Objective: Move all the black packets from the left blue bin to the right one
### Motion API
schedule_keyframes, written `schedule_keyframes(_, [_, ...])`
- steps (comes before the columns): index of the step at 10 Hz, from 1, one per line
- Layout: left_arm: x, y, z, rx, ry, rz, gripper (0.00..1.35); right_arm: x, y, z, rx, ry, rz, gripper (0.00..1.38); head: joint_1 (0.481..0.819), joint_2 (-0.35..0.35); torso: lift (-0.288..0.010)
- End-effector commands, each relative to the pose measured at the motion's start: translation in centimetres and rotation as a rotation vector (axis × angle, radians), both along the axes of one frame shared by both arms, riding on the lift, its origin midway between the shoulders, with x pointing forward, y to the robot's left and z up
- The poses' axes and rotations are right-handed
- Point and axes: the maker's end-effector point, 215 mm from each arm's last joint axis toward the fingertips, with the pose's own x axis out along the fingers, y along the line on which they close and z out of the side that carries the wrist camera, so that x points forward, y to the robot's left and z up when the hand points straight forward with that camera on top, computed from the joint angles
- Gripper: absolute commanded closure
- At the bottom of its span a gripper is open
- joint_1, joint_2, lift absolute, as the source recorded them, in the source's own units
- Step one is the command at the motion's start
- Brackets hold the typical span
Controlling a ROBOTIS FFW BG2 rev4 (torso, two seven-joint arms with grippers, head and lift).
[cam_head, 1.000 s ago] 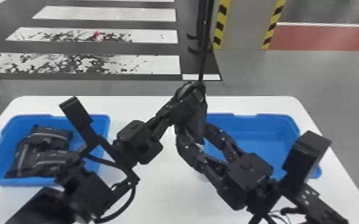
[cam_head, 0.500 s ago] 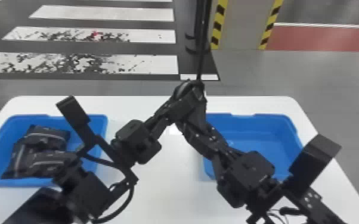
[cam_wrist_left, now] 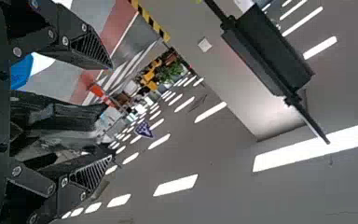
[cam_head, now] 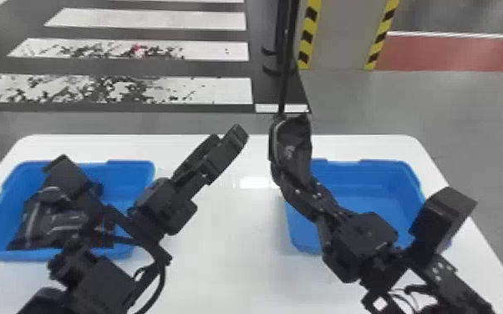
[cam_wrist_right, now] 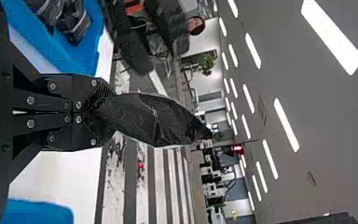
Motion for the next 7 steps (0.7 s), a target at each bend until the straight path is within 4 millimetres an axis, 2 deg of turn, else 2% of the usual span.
schedule_keyframes(1, [0.1,2.9,0.3,-0.011,-0.008,0.062,0.18,2.5,-3.4,-4.3,-0.083,0.065,-0.059,1.28,0.695,-0.026,-0.154])
schedule_keyframes(2, [0.0,4.8,-0.2,0.0,-0.001,0.1,0.18,4.7,-6.8,-8.0,-0.154,0.117,-0.115,1.28,0.695,-0.024,-0.154])
schedule_keyframes(4, [-0.1,8.5,-1.2,0.033,0.014,0.169,0.18,7.9,-14.7,-12.5,-0.279,0.197,-0.246,1.28,0.695,-0.053,-0.154])
schedule_keyframes(6, [-0.5,10.9,-1.7,0.056,0.026,0.217,0.19,8.9,-21.5,-14.5,-0.356,0.252,-0.358,1.28,0.695,-0.092,-0.154])
schedule_keyframes(7, [-0.6,11.8,-2.0,0.066,0.032,0.236,0.18,8.7,-23.3,-15.2,-0.364,0.288,-0.387,1.25,0.695,-0.121,-0.154])
